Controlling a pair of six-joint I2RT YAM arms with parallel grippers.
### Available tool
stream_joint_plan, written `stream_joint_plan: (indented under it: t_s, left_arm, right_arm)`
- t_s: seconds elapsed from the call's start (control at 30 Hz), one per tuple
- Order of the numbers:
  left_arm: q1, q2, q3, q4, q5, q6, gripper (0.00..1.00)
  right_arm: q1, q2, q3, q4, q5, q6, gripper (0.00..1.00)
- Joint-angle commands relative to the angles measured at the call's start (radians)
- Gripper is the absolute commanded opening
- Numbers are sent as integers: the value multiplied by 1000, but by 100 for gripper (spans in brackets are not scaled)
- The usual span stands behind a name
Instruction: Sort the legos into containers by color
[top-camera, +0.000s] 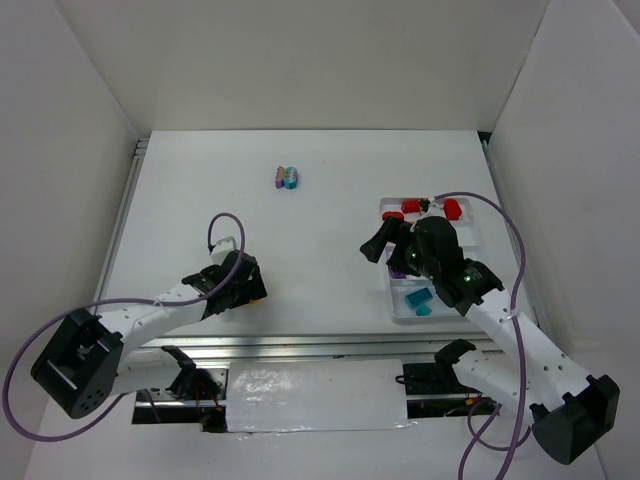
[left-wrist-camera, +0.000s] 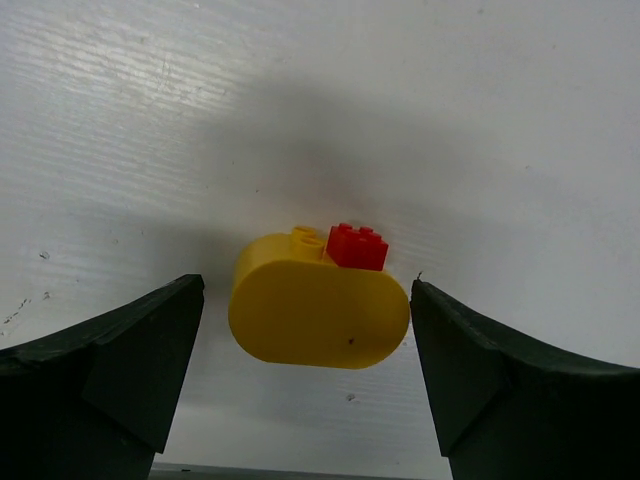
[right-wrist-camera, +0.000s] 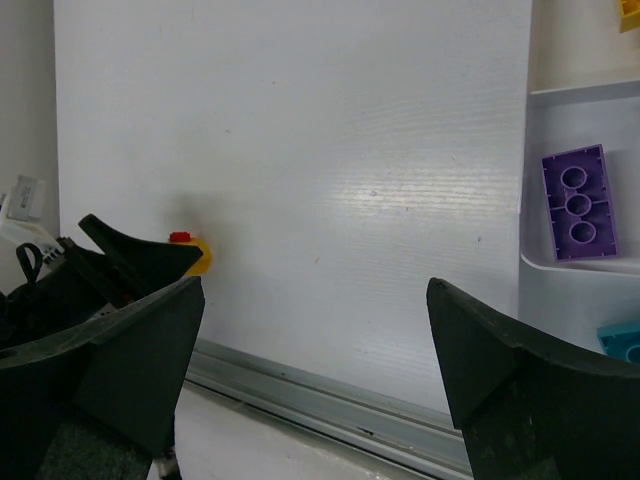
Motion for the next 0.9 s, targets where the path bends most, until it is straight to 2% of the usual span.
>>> stream_joint_plan:
  t_s: [0.0, 0.13, 0.17, 0.27, 0.33, 0.37, 0.47, 0.53, 0.57, 0.77, 0.87]
  left_arm:
    - [4, 27, -19, 51, 39, 32, 95]
    - [5, 55, -25, 45, 39, 39, 88]
    - [4, 54, -30, 50, 42, 39, 80]
    - [4, 38, -51, 70, 54, 47, 71]
    - [4, 35, -55, 86, 67, 67, 44]
    - [4, 31, -55, 96, 73, 71, 28]
    - [1, 8, -58, 131, 123, 114, 6]
    - [-4, -26, -74, 221, 185, 186, 0]
    - [-16, -40, -81, 255, 259, 206, 0]
    - [-109, -110, -91, 559, 510, 381, 0]
    - [-243, -118, -62, 628, 548, 482, 0]
  right_arm:
    - [10, -2, -8, 42, 9, 5, 100]
    - [11, -2, -8, 42, 12, 2, 100]
    - [11, -2, -8, 44, 13, 3, 99]
    - [11, 1, -12, 54, 6, 6, 99]
    - [13, 10, -15, 67, -3, 5, 99]
    - [11, 15, -15, 74, -14, 5, 100]
    - [10, 30, -8, 76, -26, 6, 100]
    - [8, 30, 4, 79, -46, 8, 100]
    - [10, 30, 16, 84, -65, 15, 100]
    - [36, 53, 16, 159, -197, 69, 96]
    - [94, 96, 21, 180, -200, 83, 91]
